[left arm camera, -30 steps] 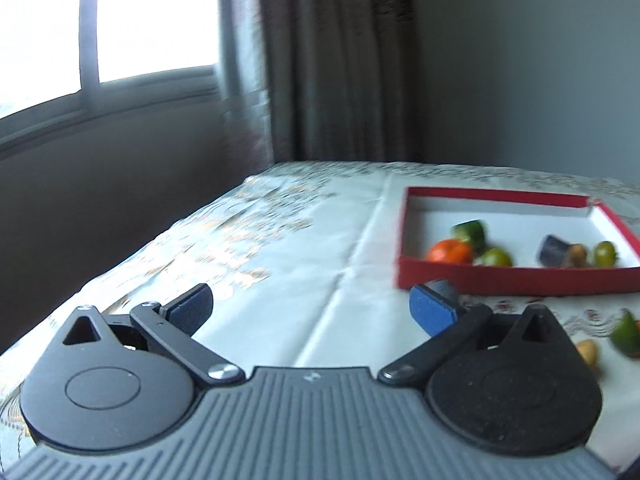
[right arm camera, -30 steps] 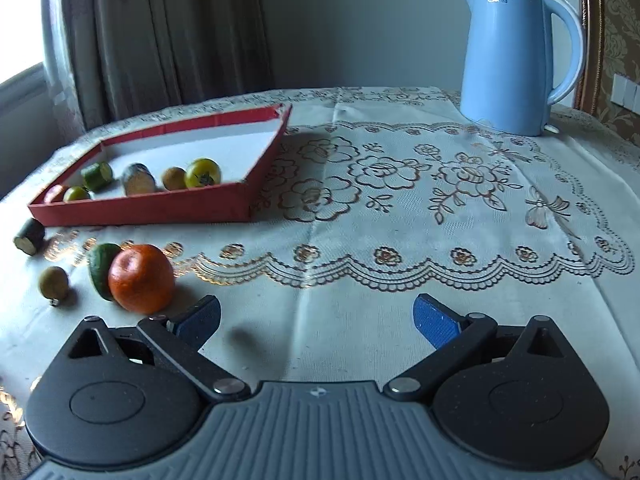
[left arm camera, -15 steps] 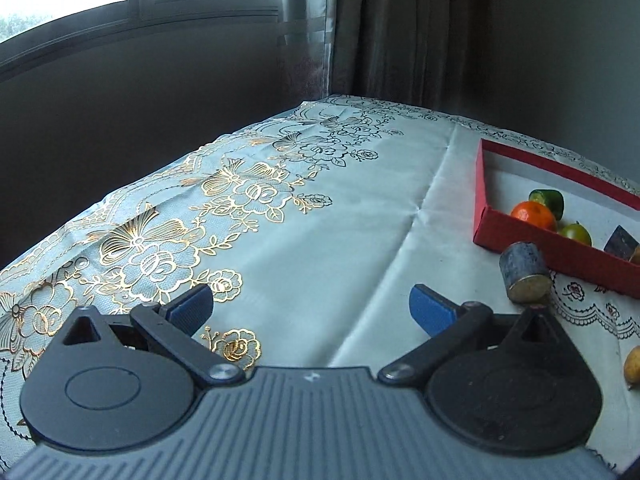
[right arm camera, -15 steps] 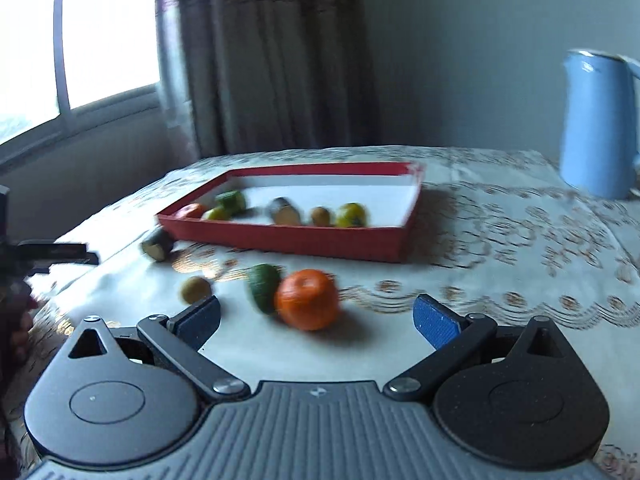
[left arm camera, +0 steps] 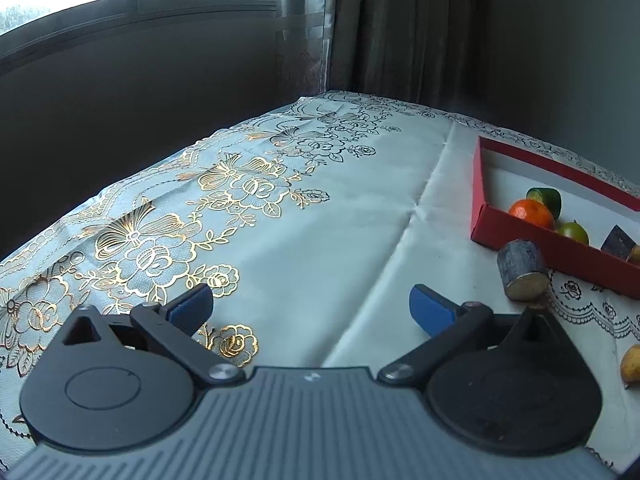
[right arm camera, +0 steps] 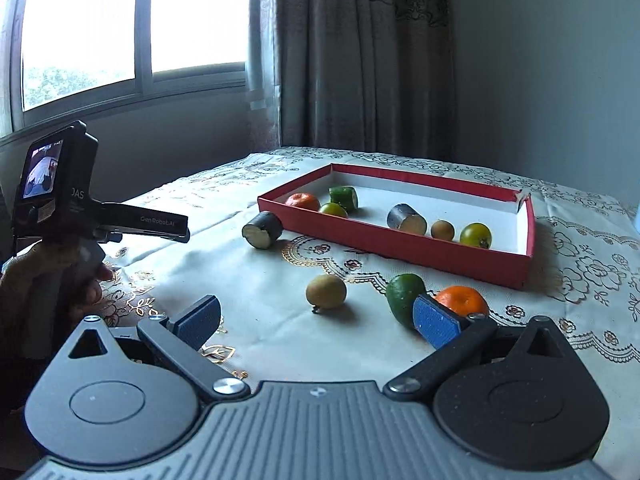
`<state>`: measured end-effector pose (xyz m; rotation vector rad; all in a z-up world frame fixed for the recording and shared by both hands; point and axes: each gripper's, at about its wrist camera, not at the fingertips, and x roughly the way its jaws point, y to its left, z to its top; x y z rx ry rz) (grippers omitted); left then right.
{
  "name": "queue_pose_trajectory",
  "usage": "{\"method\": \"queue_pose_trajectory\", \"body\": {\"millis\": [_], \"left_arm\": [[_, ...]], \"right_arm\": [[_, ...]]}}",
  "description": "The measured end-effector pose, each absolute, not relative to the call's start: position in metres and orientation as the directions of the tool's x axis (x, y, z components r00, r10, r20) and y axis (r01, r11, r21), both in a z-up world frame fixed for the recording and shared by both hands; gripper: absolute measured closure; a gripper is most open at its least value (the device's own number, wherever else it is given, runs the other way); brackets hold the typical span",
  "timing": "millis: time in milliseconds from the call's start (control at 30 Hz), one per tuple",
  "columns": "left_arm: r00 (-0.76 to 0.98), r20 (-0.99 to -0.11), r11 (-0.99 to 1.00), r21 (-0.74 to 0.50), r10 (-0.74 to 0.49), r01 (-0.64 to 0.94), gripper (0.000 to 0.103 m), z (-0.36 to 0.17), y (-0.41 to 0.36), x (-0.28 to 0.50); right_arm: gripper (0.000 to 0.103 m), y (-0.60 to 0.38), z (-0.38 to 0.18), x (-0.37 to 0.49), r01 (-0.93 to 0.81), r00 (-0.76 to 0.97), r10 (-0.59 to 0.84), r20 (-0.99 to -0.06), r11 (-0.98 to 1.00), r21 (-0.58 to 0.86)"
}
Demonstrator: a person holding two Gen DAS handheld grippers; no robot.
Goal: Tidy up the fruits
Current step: 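Move the open right gripper down to the brown kiwi-like fruit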
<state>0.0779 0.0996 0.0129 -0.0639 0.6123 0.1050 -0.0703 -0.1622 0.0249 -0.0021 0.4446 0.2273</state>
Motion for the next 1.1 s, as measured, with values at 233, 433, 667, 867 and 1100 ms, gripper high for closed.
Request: {"method": "queue_pose_trajectory", "body": {"millis": [233, 433, 667, 867, 1100], "left_arm": [[0.811, -0.58, 0.993, -0.032, 0.072, -0.111, 0.0, 0.013, 0.099, 0.078], [0.81, -0.581, 0.993, -0.034, 0.072, -0.113, 0.0, 0.013, 0.1, 0.078], [0.81, -0.582, 0.993, -0.035, 0.072, -0.113, 0.0, 0.013, 0.1, 0.079], [0.809, -0.583, 0.993, -0.038, 0.071, -0.115, 0.0, 0.012, 0.1, 0.079], [0.809, -0.584, 0.992, -0.046, 0.068, -0.116, 0.0, 0.012, 0.101, 0.079]], "right_arm": [[0.0, -0.159, 0.025, -0.067, -0.218, 0.886, 0.207, -0.416, 0.976, 0.021], [0.0, -0.157, 0.025, -0.066, -0.222, 0.891, 0.208, -0.404, 0.975, 0.013], [0.0, -0.157, 0.025, -0.066, -0.224, 0.89, 0.208, -0.405, 0.975, 0.008], [0.0, -0.155, 0.03, -0.062, -0.228, 0.895, 0.197, -0.399, 0.973, -0.03], [0.001, -0.157, 0.029, -0.034, -0.249, 0.859, 0.211, -0.467, 0.968, -0.022]]}}
